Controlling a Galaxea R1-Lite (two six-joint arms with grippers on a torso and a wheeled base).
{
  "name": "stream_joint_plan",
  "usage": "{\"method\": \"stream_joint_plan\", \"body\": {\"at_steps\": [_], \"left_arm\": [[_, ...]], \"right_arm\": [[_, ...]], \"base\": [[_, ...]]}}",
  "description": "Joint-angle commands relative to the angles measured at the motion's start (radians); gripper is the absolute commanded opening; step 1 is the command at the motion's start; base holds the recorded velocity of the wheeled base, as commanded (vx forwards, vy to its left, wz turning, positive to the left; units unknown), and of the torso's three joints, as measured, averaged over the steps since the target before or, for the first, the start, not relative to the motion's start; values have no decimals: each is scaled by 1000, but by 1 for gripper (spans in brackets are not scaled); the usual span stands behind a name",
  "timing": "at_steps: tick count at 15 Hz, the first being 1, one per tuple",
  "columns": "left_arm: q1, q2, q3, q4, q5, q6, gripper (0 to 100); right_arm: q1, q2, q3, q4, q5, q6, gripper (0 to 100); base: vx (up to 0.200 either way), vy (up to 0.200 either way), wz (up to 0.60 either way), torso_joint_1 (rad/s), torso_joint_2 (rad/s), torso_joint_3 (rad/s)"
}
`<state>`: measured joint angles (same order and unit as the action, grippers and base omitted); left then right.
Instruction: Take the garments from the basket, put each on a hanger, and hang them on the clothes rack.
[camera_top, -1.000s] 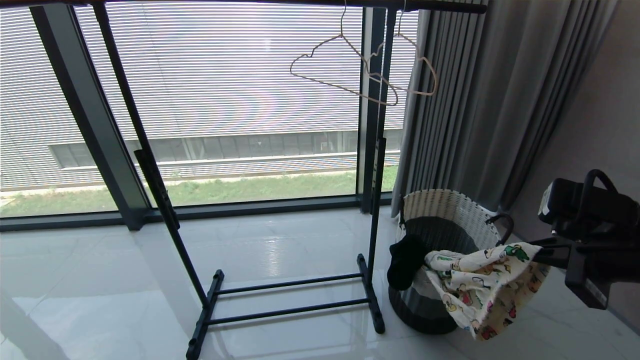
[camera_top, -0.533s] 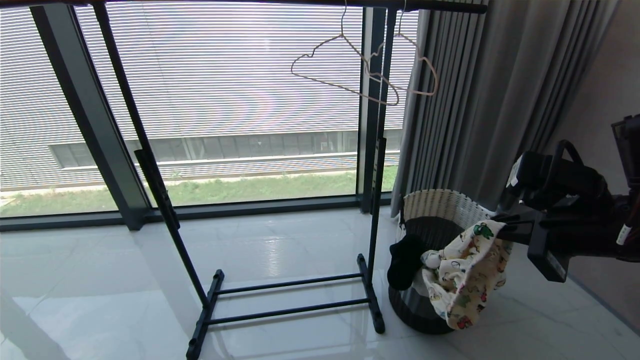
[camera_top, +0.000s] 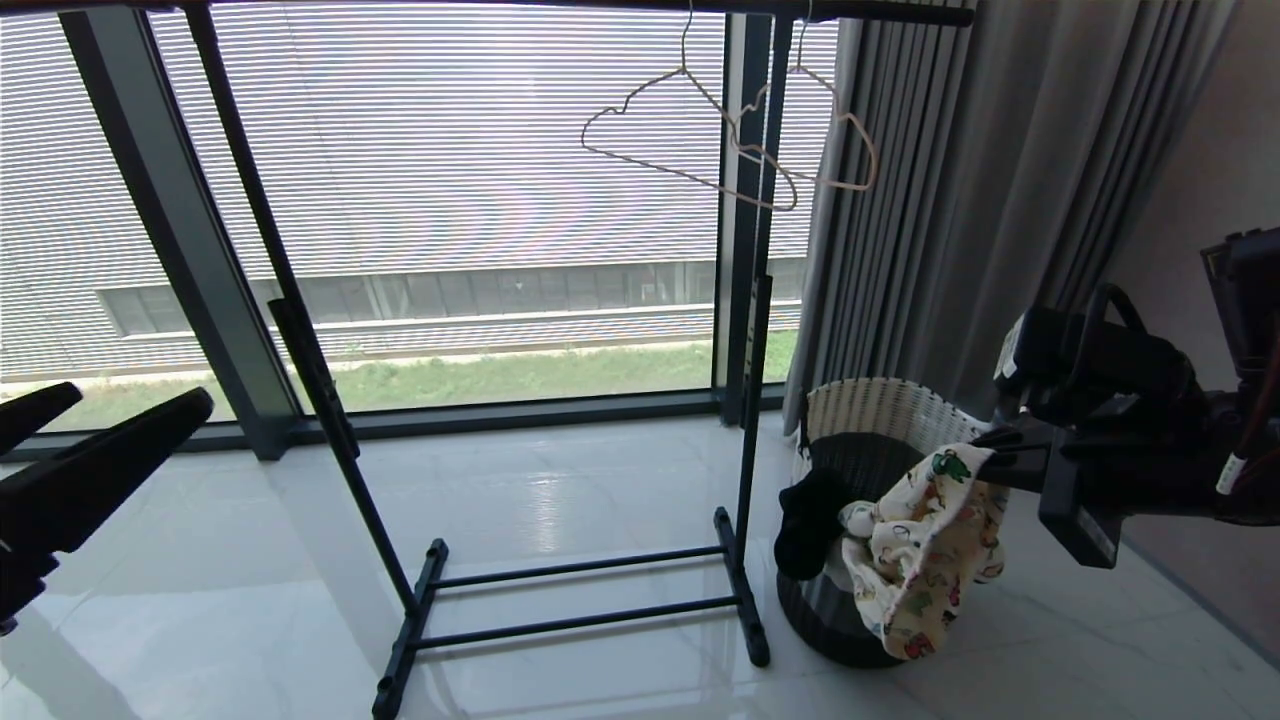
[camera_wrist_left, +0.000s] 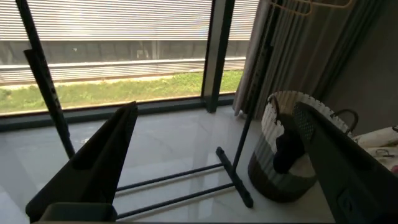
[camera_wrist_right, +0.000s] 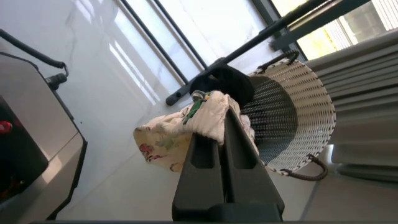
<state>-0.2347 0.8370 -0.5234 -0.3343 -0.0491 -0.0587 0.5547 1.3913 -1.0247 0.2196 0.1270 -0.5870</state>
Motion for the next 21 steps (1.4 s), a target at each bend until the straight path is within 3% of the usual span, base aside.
{"method": "stream_joint_plan", "body": {"at_steps": [1, 3, 6, 11, 15, 21], "left_arm": [[-256, 333, -116, -46, 5, -18, 100], [-442, 392, -95, -46, 38, -82, 100], [-658, 573, -116, -89, 221, -242, 100], [-861, 939, -234, -255, 318, -270, 100], [-911, 1162, -389, -293, 347, -285, 100], [-815, 1430, -672, -295, 344, -316, 100]], "right_arm": [[2, -12, -9, 1, 0, 0, 0], [4, -14, -23, 3, -1, 0, 0], [8, -14, -43, 3, 0, 0, 0], [57, -12, -60, 3, -3, 21, 0], [70, -15, -61, 3, -24, 36, 0], [70, -29, -61, 1, -26, 70, 0]], "base": [[0, 0, 0, 0, 0, 0], [0, 0, 0, 0, 0, 0], [0, 0, 0, 0, 0, 0], [0, 0, 0, 0, 0, 0], [0, 0, 0, 0, 0, 0], [0, 0, 0, 0, 0, 0]]}}
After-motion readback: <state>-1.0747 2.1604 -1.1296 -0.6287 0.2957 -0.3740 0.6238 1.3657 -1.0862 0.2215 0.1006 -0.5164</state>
